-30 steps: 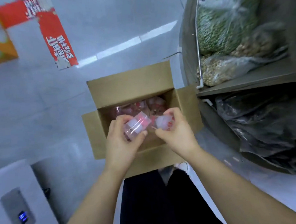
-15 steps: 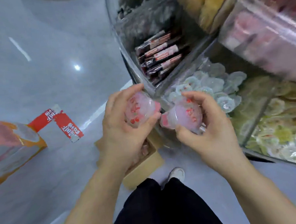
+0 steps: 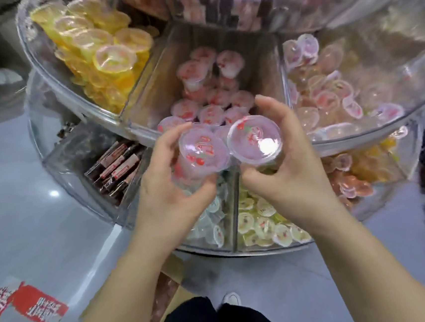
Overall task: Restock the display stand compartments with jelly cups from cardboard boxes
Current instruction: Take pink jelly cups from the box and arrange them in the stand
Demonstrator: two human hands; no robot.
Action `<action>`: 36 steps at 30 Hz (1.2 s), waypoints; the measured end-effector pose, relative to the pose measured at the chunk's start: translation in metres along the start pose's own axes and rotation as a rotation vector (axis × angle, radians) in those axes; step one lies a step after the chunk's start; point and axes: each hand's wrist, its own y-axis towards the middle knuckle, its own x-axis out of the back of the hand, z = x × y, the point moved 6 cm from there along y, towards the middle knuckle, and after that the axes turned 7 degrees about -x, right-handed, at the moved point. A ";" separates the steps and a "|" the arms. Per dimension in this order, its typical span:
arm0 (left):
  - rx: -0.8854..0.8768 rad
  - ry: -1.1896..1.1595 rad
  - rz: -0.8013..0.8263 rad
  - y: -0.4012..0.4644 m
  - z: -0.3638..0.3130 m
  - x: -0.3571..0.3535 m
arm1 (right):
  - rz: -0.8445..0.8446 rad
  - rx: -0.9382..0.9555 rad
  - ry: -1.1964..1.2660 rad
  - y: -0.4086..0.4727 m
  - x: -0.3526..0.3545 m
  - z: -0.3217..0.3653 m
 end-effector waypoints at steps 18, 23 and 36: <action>0.171 0.259 0.210 0.141 0.067 -0.016 | -0.161 -0.322 0.008 0.153 -0.005 -0.059; 0.227 0.349 0.277 0.144 0.087 -0.021 | -0.118 -0.319 -0.002 0.158 -0.010 -0.070; 0.174 0.621 0.322 0.150 0.090 -0.024 | -0.285 -0.432 -0.272 0.169 -0.003 -0.078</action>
